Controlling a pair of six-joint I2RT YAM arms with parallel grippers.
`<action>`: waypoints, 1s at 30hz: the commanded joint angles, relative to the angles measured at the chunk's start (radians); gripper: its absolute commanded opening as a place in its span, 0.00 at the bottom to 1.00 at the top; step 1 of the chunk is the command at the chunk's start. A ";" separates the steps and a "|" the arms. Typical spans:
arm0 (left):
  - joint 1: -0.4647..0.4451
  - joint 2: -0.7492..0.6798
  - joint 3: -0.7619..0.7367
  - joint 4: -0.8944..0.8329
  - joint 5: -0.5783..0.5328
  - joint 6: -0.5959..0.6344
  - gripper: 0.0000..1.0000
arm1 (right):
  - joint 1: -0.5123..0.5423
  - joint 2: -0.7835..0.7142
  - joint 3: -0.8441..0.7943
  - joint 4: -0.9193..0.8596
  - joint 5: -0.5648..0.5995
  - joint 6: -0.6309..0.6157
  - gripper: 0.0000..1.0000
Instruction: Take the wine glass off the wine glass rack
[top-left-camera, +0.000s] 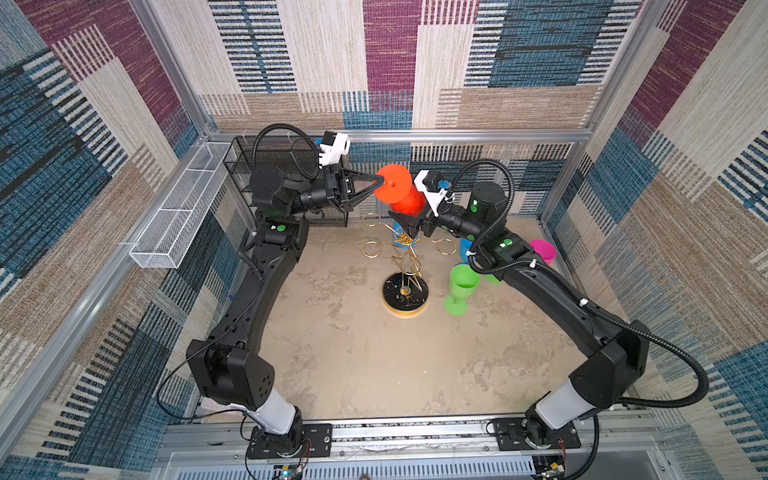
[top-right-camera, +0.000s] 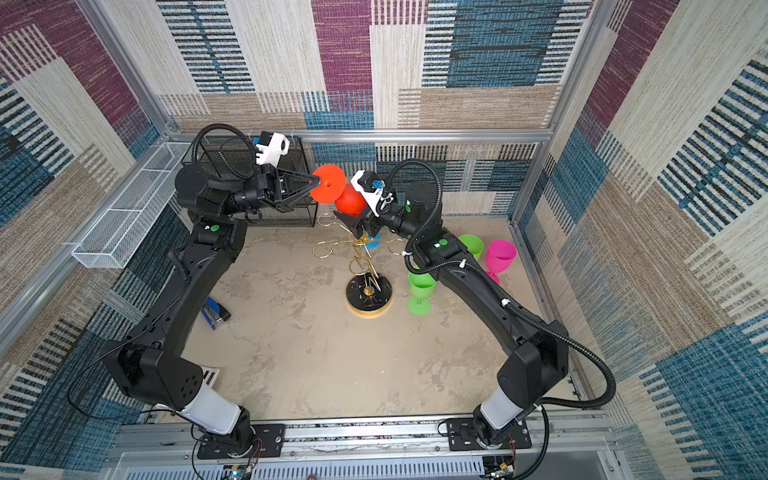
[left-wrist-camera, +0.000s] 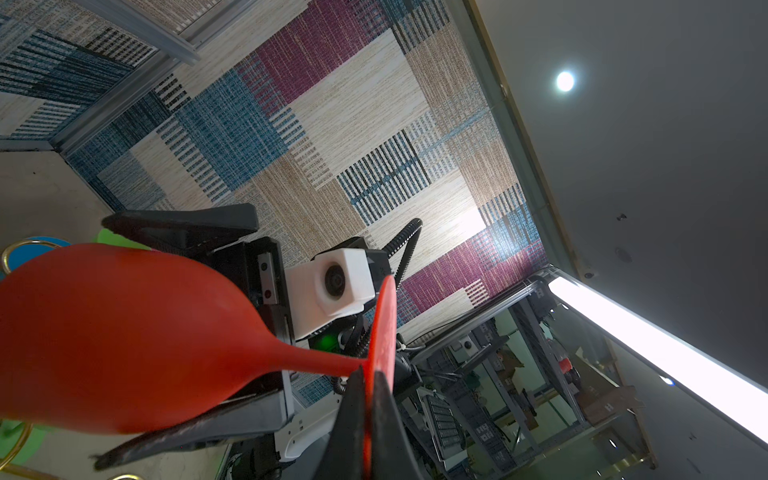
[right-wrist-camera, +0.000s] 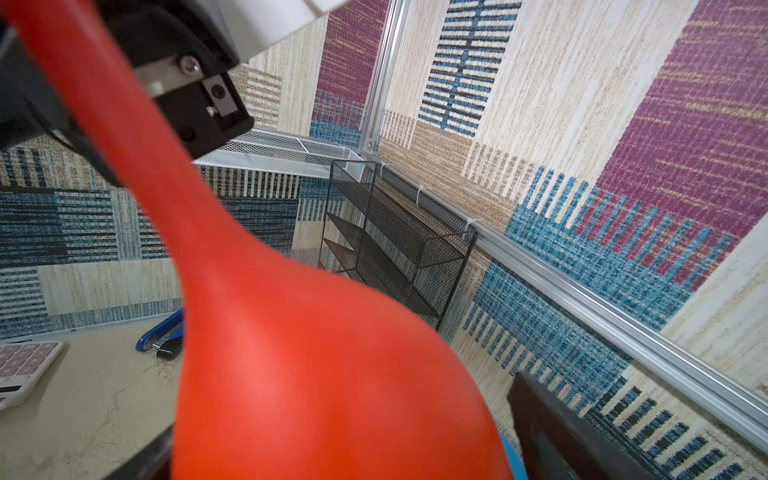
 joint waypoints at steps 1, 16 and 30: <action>0.000 0.009 0.013 0.102 0.011 -0.062 0.00 | 0.006 0.003 0.009 0.020 0.010 0.002 0.98; 0.000 0.028 0.028 0.137 0.004 -0.094 0.00 | 0.013 -0.007 0.009 -0.001 0.038 0.031 0.73; 0.006 0.029 0.036 0.093 -0.001 0.001 0.24 | 0.019 -0.020 0.107 -0.191 0.112 0.113 0.50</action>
